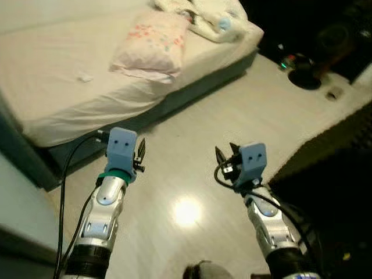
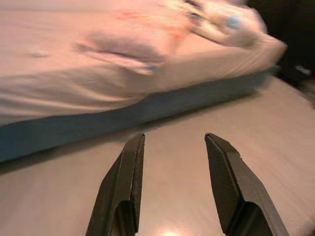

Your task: Clean up the room

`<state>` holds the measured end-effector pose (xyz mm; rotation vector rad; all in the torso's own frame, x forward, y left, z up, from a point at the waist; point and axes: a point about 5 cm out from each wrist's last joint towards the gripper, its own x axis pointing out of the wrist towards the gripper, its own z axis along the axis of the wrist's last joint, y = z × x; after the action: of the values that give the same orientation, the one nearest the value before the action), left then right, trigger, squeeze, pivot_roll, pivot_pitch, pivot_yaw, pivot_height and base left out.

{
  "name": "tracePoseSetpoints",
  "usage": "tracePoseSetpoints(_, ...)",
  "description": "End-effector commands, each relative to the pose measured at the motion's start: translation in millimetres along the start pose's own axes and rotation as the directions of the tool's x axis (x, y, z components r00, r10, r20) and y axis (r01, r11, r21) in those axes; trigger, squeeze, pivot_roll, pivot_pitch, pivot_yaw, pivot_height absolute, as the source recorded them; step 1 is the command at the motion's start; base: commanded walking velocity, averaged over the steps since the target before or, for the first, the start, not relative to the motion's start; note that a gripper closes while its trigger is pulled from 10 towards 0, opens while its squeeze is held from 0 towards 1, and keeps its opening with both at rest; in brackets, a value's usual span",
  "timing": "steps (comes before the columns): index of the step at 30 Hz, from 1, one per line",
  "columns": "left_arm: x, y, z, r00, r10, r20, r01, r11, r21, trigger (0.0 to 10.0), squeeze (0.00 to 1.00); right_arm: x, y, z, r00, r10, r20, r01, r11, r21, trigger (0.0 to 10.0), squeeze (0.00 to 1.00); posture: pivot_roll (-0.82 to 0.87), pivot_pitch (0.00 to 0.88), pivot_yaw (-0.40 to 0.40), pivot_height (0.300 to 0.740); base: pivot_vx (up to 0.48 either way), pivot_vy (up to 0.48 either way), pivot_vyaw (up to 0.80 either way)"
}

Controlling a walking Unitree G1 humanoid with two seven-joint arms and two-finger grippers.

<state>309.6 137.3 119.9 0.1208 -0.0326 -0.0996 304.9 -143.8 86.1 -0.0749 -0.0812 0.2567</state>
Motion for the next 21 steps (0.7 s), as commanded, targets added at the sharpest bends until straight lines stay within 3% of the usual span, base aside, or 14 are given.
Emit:
tracePoseSetpoints(1,-1.4,-4.9,-1.6,1.000,-0.018,-0.003,0.018,1.000,0.001,10.0,0.00,-1.6,-3.3,-1.5,1.000,-0.014,-0.005,0.015,1.000,0.008,10.0,0.00,-0.03,0.016,-0.032,0.740,0.446,0.000,-0.78)
tracePoseSetpoints(7,-1.1,-5.6,-1.2,1.000,-0.018,-0.002,0.018,1.000,0.002,10.0,0.00,-1.7,-3.4,-1.3,1.000,-0.016,-0.003,0.016,1.000,0.003,10.0,0.00,-0.03,0.019,-0.032,0.740,0.445,0.000,-0.72)
tracePoseSetpoints(13,-0.8,-6.0,-0.7,1.000,-0.017,-0.001,0.017,1.000,0.002,10.0,0.00,-1.4,-2.9,-1.2,1.000,-0.008,-0.007,0.008,1.000,-0.024,10.0,0.00,-0.03,0.019,-0.031,0.740,0.444,0.000,0.00)
tracePoseSetpoints(21,-0.3,-5.8,-0.6,1.000,-0.015,-0.002,0.015,1.000,0.003,10.0,0.00,-0.8,-1.0,-1.3,1.000,0.006,-0.009,-0.006,0.999,-0.038,10.0,0.00,-0.03,0.019,-0.031,0.740,0.444,0.000,0.79)
